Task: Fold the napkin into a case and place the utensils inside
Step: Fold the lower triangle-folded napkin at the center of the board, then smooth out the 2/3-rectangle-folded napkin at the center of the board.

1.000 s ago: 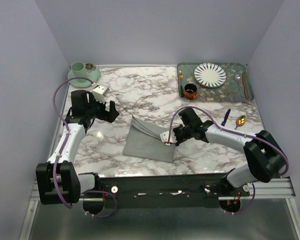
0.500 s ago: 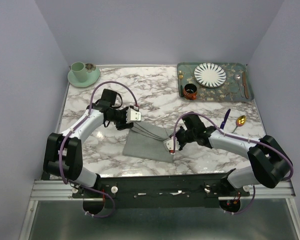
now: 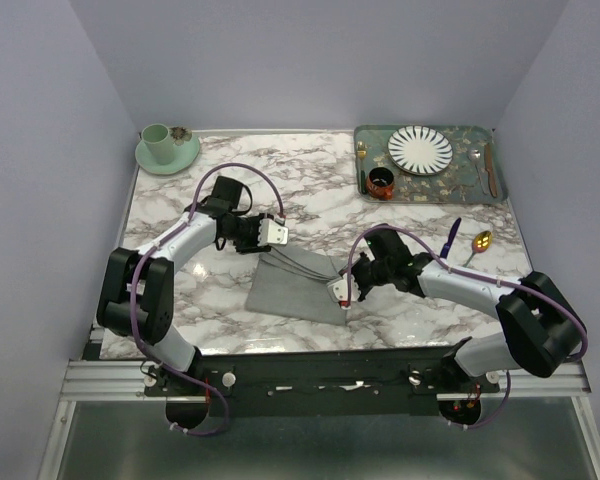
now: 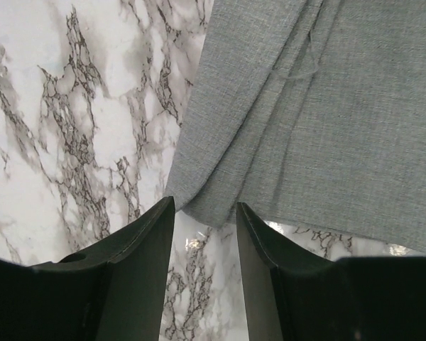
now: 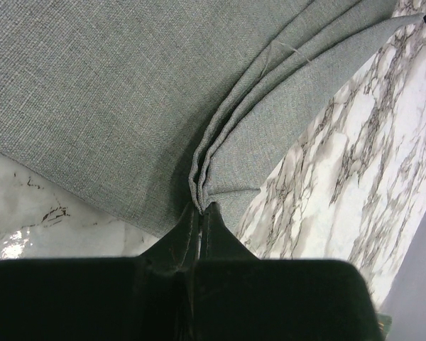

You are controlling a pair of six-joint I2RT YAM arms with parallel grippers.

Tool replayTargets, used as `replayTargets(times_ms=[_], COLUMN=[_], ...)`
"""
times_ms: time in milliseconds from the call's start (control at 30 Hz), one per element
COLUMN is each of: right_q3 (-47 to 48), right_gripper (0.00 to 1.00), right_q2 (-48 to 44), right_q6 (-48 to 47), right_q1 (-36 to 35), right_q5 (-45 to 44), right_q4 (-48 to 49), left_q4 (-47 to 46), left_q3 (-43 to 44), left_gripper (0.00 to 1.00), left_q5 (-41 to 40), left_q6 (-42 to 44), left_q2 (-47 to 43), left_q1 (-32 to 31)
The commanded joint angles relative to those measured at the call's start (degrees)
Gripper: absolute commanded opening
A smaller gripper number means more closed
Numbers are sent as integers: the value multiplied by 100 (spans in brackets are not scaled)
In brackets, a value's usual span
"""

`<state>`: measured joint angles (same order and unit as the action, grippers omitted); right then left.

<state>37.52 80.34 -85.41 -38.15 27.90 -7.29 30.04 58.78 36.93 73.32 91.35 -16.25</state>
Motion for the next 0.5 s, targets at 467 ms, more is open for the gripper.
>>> replayTargets(times_ms=[467], right_q3=[10], right_gripper=[1], right_q2=[-229], right_q6=[164], right_q1=[-35], right_q5=[49], right_q4=[-62], left_q4=[27], left_q3=[274], left_gripper=[16], left_q5=[-160], left_q6=[517], left_q2=[367], left_q1=[-10])
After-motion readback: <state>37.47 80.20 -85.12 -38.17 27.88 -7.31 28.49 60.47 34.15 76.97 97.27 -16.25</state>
